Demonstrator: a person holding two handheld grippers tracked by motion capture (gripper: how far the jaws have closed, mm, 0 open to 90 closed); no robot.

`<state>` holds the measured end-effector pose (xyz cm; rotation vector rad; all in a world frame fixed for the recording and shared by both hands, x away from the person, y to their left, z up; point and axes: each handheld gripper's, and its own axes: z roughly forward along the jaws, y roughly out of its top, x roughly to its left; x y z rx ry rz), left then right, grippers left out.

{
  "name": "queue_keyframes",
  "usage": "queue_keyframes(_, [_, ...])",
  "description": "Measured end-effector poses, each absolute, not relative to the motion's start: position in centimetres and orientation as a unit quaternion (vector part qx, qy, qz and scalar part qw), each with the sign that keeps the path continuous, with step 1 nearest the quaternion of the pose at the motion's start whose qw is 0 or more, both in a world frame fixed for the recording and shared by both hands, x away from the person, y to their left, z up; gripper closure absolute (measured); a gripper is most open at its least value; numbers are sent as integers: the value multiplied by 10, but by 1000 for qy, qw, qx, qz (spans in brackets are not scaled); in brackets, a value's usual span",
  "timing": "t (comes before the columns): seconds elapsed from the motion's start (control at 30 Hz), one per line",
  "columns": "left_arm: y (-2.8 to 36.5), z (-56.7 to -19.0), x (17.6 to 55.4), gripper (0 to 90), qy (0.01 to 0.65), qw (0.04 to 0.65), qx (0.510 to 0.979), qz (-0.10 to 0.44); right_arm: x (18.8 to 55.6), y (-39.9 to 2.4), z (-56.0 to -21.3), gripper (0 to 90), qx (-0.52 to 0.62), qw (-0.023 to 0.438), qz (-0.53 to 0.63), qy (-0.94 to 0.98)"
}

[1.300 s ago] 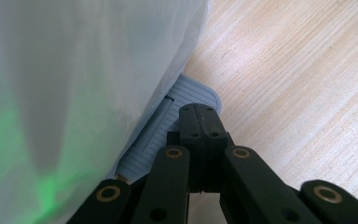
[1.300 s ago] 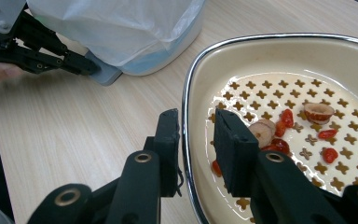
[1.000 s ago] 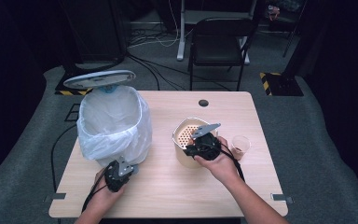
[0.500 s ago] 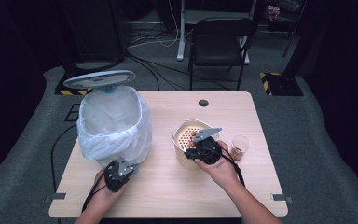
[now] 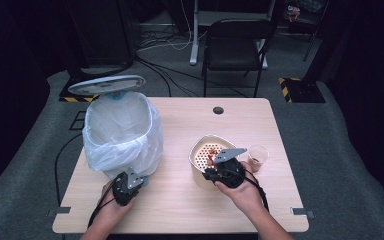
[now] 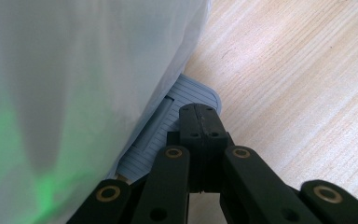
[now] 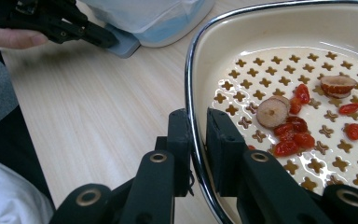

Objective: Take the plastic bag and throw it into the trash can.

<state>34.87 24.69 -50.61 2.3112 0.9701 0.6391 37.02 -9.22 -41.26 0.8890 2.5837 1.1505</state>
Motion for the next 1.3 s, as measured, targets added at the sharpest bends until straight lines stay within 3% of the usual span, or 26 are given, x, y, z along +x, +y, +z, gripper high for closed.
queue_keyframes(0.3, [247, -506, 349, 900, 360, 275, 859, 238, 357, -95, -412, 802, 297, 90, 383, 870])
queue_keyframes(0.6, [247, -505, 349, 900, 352, 269, 863, 242, 356, -101, -409, 736, 310, 41, 398, 862])
queue_keyframes(1.3, [247, -506, 349, 900, 355, 270, 862, 242, 353, -133, -375, 679, 302, 68, 415, 856])
